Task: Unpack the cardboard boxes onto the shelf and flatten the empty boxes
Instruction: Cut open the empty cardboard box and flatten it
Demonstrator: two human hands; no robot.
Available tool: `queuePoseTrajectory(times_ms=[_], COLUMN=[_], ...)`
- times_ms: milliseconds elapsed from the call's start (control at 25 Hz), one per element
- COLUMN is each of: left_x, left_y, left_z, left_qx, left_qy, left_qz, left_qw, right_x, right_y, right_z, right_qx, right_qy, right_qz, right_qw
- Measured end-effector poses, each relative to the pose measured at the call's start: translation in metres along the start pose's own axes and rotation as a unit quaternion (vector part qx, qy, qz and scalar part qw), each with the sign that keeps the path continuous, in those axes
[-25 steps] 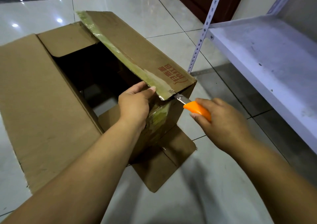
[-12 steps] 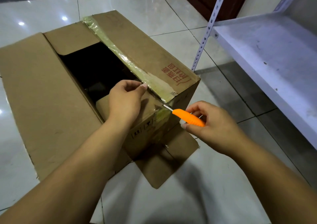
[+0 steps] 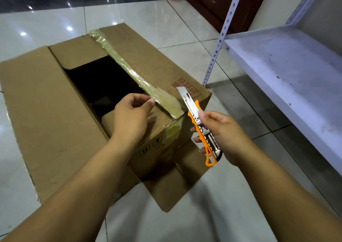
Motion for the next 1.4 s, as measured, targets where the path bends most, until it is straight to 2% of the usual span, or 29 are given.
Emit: queuePoseTrajectory(times_ms=[440, 960, 1120, 1400], left_x=[0.003, 0.003, 0.005, 0.011], left_y=[0.005, -0.014, -0.023, -0.048], left_z=[-0.007, -0.010, -0.006, -0.015], left_qx=[-0.020, -0.015, -0.014, -0.016], left_qy=[0.021, 0.036, 0.046, 0.081], left_qz=[0.008, -0.020, -0.027, -0.041], left_qw=[1.000, 0.999, 0.998, 0.996], right_x=[0.004, 0.015, 0.015, 0.017], right_y=[0.001, 0.007, 0.013, 0.041], right_z=[-0.001, -0.007, -0.006, -0.001], right_qx=[0.006, 0.059, 0.040, 0.090], right_qy=[-0.014, 0.031, -0.006, -0.035], right_qz=[0.004, 0.076, 0.113, 0.164], right_qw=[1.000, 0.995, 0.993, 0.982])
Point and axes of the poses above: each hand's wrist, its own x-axis towards the middle knuckle, its own z-axis out of the back of the hand, y = z × x, the point moved 6 cm from there along x, towards the middle knuckle, and after that the axes turned 5 degrees about z, right-handed, at the moved point
